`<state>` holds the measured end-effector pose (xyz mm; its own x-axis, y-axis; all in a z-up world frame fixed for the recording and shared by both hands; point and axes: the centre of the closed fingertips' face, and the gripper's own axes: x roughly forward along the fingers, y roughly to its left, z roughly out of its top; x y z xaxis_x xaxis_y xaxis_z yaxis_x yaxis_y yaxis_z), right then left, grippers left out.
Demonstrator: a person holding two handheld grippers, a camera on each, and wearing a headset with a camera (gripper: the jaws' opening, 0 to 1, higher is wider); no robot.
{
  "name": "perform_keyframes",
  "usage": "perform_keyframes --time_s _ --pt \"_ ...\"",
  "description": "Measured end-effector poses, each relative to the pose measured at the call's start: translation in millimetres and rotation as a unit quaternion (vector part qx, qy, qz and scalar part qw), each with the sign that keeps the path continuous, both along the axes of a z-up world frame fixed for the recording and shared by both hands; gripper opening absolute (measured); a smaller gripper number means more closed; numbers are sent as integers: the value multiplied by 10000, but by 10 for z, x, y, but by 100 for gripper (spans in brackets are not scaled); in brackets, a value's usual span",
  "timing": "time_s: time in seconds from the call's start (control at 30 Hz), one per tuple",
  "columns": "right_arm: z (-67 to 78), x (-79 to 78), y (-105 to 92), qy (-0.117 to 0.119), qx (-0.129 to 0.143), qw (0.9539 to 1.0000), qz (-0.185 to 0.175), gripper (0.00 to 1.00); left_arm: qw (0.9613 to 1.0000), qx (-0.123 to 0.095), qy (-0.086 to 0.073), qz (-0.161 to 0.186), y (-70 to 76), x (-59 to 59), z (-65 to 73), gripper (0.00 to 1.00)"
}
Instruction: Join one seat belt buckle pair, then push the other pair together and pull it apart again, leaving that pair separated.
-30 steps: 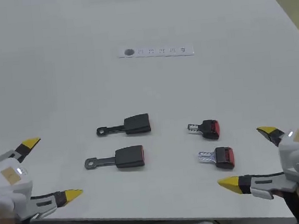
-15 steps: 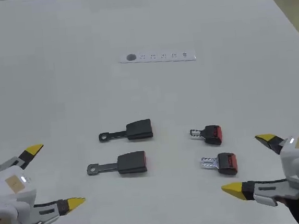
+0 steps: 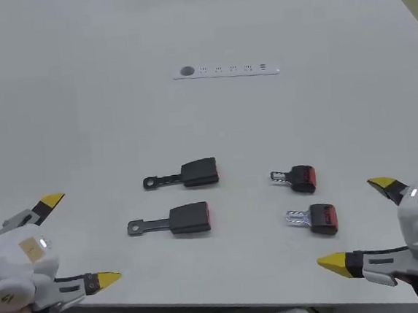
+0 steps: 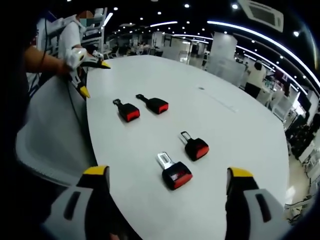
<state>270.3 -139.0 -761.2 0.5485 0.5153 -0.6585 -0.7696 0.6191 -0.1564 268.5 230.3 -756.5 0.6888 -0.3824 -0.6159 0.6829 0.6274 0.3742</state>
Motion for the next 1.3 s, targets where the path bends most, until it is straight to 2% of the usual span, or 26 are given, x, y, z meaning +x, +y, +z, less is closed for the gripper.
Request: perform_keyframes --time_s 0.1,0.23,0.3,0.43,0.53,0.67,0.7,0.8,0.93,1.03,1.17,1.27,1.3 --pt "2 -7 -34 -94 -168 9998 109 100 9999 -118 14 0 -24 11 37 100" --pt "32 10 -76 11 7 10000 -8 99 9998 -118 154 -38 -28 -7 7 100" --pt "33 23 -89 25 2 10000 -36 98 9995 -133 273 -65 -37 -27 -18 99" --pt "16 21 -113 102 -53 9999 -37 94 9993 -109 324 -118 -61 -28 -4 99" --pt "4 11 -107 150 -63 9999 -23 92 9993 -151 336 -82 -73 -13 35 98" --pt "23 29 -76 111 -26 9999 -29 94 9994 -57 288 -154 -92 -16 60 98" --pt "32 47 -71 -14 -170 9998 37 95 9995 -85 274 -147 -104 -17 81 98" --pt "63 53 -18 20 93 10000 -20 96 9995 -131 210 -174 -142 -16 124 98" --pt "37 72 -57 57 40 10000 -54 97 9997 -65 151 -198 -165 11 145 98" --pt "41 81 -79 50 41 9999 -85 97 9998 -141 102 -137 -194 36 180 98" --pt "40 110 -138 -47 -145 9998 -98 97 9998 -142 104 -109 -216 44 167 98" --pt "37 96 -138 -3 -132 9999 -51 94 9996 -154 152 -154 -247 38 161 94" --pt "43 88 -129 1 -114 9999 -15 93 9997 -71 170 -189 -249 39 151 93"
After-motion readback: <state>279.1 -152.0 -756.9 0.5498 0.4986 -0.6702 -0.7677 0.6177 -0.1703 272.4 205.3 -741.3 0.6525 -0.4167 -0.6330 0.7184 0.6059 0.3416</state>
